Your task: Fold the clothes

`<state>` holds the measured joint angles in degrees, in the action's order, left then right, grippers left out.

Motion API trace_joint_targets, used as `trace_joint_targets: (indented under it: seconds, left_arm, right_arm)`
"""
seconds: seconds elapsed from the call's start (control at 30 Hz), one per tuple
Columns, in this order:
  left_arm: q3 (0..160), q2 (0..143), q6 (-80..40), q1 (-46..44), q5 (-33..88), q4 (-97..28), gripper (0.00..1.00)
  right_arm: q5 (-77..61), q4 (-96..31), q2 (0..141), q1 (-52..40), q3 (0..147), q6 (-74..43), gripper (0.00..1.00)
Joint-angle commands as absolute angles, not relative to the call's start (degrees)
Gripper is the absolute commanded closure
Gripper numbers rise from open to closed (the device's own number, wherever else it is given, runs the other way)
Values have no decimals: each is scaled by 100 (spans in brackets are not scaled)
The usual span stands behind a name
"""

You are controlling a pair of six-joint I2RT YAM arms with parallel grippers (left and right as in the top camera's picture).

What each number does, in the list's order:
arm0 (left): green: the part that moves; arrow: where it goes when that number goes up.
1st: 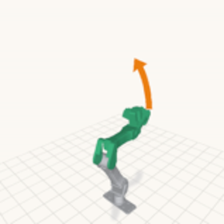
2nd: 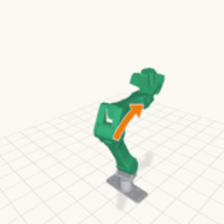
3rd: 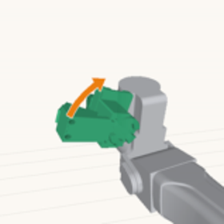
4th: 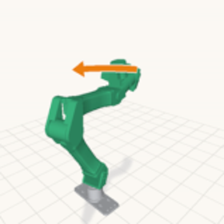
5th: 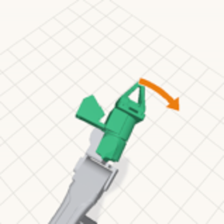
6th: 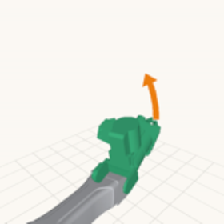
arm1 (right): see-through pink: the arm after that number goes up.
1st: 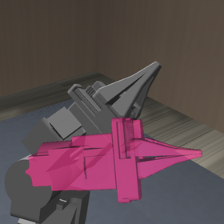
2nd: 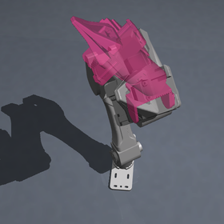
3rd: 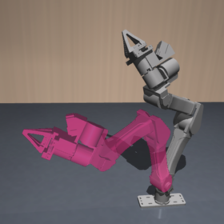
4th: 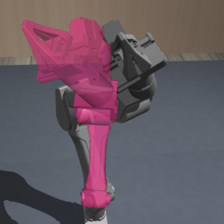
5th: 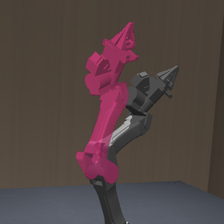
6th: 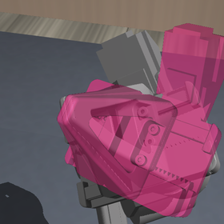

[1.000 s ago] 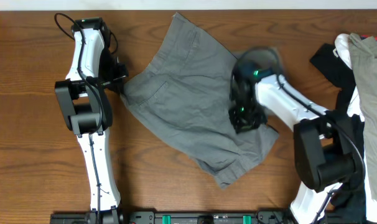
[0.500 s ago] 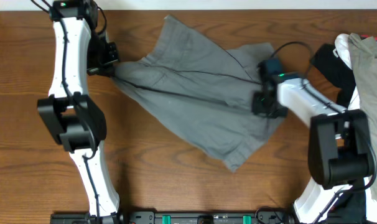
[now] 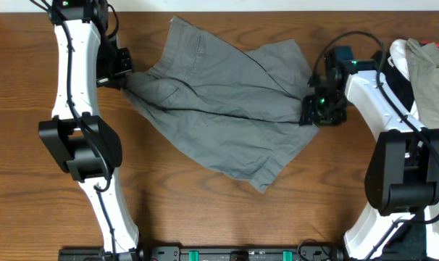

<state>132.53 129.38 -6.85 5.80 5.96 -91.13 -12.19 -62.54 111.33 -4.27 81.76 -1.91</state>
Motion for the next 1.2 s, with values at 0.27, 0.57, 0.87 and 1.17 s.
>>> trace_joint_targets:
  seconds: [0.27, 0.57, 0.87, 1.17]
  left_arm:
    - [13260, 12921, -539, 624, -5, -9338, 69]
    - [12910, 12923, 454, 515, 1212, -8580, 70]
    - [11104, 12923, 1271, 97, 1647, -7229, 75]
    - [10245, 12923, 1260, 95, 1321, -6761, 75]
  right_arm:
    - [-1916, -6173, 10514, -910, 8215, -263, 53]
    - [-1717, -5592, 10571, -1474, 7397, -998, 68]
    - [-2449, -5247, 10571, -1887, 6394, -993, 61]
    - [-198, -5011, 10578, -1896, 5306, -3354, 83]
